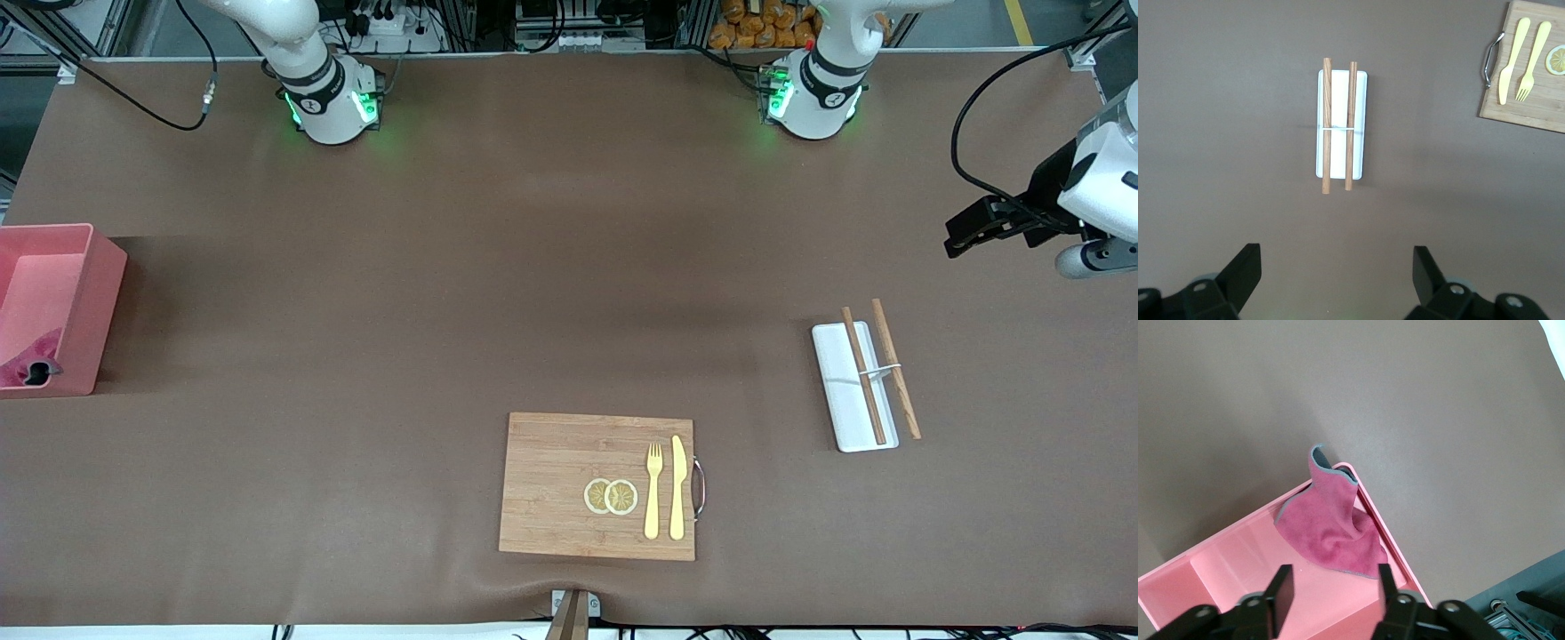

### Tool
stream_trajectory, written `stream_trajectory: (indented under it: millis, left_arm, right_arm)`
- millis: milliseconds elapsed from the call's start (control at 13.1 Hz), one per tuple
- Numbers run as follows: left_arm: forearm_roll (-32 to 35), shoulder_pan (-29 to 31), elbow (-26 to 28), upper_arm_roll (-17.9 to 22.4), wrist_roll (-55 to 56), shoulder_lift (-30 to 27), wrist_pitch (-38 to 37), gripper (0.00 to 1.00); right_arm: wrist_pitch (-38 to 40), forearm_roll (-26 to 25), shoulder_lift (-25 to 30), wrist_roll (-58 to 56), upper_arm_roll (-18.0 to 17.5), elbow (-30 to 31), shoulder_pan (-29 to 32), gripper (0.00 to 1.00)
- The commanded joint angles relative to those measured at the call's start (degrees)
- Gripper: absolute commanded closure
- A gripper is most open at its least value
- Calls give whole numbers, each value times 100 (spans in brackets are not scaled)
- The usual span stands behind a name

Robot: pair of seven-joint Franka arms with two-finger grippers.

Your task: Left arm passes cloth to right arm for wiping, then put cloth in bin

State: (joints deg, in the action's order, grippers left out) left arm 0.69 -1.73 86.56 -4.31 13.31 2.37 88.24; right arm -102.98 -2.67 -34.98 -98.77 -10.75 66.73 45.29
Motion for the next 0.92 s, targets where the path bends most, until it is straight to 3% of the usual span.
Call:
stream_trajectory:
  millis: [0, 843]
  left_arm:
    - [159, -20, 537, 1, -101, -456, 255, 0]
    - [159, -20, 678, 1, -101, -484, 317, 0]
  right_arm:
    - [50, 82, 61, 189, -147, -63, -64, 0]
    - [1315, 73, 536, 5099, -130, -63, -1873, 0]
